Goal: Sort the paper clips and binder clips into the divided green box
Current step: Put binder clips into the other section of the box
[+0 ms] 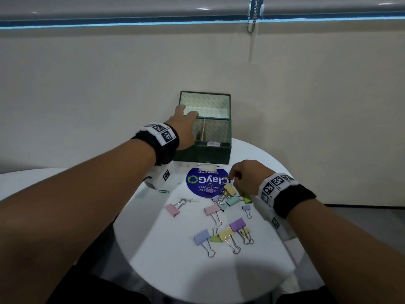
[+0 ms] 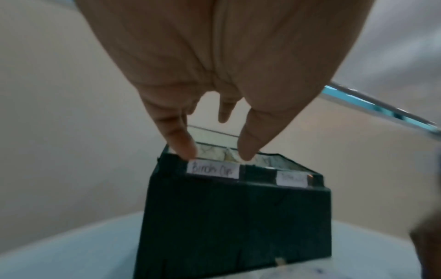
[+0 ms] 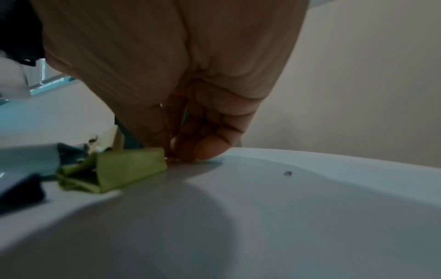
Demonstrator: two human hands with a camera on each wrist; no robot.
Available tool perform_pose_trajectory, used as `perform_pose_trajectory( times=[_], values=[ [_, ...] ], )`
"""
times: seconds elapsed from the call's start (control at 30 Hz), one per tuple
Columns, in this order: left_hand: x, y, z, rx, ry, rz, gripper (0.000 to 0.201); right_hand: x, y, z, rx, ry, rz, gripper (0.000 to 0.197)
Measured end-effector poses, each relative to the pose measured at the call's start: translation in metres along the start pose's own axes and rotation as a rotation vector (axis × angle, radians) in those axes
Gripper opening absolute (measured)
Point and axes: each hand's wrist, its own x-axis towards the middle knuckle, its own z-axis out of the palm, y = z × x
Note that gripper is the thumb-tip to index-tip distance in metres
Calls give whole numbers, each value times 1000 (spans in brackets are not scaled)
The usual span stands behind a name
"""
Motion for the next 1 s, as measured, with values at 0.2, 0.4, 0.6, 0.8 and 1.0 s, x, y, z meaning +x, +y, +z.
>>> perform_pose_trajectory(
  times=[0.2,0.4,0.6,0.8,1.0],
  values=[
    [-53,41,21,137,-269,498,38,-2,-3,-4,16,120,-64,15],
    [-67,60,46,255,-339,672,33,6,1,1,-33,132,-61,19],
    [-72,54,58,126,-326,554,34,4,-2,2,-48,-10,-82,17],
    [-70,25,48,-92,-259,371,22,5,-6,3,-11,-24,-26,18],
    [-66,-7,30,-336,-297,221,30,3,-10,2,-21,-15,-20,15]
  ],
)
